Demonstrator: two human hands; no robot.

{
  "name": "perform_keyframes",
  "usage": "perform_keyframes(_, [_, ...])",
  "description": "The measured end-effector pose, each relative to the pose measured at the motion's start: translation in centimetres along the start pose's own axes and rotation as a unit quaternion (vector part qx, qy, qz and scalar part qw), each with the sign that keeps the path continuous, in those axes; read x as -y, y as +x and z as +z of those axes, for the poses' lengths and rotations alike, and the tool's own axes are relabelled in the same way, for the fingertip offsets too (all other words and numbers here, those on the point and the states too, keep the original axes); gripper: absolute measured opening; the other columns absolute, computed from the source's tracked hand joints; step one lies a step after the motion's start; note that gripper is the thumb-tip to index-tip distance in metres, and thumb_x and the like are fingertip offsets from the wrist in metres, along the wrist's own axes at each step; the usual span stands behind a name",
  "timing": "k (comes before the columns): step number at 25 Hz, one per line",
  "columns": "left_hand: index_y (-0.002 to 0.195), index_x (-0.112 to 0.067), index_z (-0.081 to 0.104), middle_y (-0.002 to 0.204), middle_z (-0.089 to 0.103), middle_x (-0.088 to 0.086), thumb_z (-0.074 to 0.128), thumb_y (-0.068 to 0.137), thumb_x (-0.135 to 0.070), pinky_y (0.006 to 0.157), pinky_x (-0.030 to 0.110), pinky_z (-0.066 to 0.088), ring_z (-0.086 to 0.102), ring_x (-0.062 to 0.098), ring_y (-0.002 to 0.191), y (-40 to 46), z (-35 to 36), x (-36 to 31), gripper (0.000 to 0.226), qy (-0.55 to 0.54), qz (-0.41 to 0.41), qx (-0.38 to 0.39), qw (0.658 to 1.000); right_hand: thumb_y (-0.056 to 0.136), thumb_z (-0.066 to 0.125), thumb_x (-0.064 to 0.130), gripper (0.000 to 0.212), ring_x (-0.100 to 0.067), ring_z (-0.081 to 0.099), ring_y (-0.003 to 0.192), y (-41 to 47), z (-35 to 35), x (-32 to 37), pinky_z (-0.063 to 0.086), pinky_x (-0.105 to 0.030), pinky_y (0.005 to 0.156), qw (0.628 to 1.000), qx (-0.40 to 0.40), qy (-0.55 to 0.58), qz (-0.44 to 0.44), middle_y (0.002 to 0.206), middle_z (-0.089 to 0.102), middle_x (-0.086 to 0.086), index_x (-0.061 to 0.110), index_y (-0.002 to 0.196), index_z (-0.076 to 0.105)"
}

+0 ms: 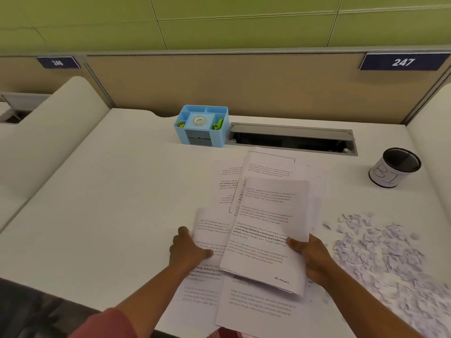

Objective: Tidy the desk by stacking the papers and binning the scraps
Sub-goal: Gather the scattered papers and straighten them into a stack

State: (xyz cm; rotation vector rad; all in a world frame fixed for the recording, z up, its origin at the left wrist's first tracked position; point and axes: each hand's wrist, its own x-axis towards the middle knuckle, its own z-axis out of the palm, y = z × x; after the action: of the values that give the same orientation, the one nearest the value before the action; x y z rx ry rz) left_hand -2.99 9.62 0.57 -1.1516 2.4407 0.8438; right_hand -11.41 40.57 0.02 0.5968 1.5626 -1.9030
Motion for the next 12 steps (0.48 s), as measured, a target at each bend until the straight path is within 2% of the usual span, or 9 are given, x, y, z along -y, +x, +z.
perform_keyframes(5, [0.109,-0.015,0.058,0.102,0.070,-0.002,0.096,0.054,-0.033,0.082,0.039,0.060,0.068,0.019,0.092,0.5,-0.1,0.8,0.070,-0.118,-0.008,0.044,0.992,0.091,0.065,-0.003,0.026,-0.039,0.074,0.095,0.1,-0.3,-0.1,0.060,-0.055,0.081,1.000,0.014,0.000,0.007,0.106,0.077,-0.015,0.011,0.113,0.066])
perform_keyframes(7, [0.106,-0.014,0.066,0.099,0.074,0.000,0.094,0.064,-0.026,0.080,0.038,0.061,0.070,0.019,0.088,1.0,-0.3,1.2,0.052,-0.152,-0.007,0.059,0.987,0.091,0.065,-0.002,0.029,-0.040,0.073,0.097,0.2,-0.5,-0.2,0.058,-0.058,0.085,1.000,0.024,0.005,0.011,0.109,0.076,-0.016,0.010,0.117,0.065])
perform_keyframes(9, [0.109,-0.012,0.070,0.099,0.075,0.002,0.084,0.081,-0.020,0.077,0.036,0.061,0.071,0.021,0.088,1.3,-0.6,1.5,0.032,-0.176,-0.016,0.069,0.982,0.092,0.065,-0.002,0.030,-0.041,0.073,0.098,0.2,-0.8,-0.3,0.057,-0.061,0.086,0.999,0.032,0.008,0.012,0.111,0.075,-0.017,0.010,0.119,0.064])
perform_keyframes(12, [0.120,-0.013,0.067,0.109,0.073,0.003,0.069,0.096,-0.023,0.072,0.031,0.058,0.070,0.022,0.095,1.5,-1.9,2.0,0.027,-0.209,-0.012,0.096,0.973,0.092,0.064,-0.002,0.029,-0.041,0.073,0.097,0.1,-0.9,-0.4,0.058,-0.060,0.083,0.999,0.035,0.007,0.008,0.110,0.075,-0.017,0.010,0.119,0.064])
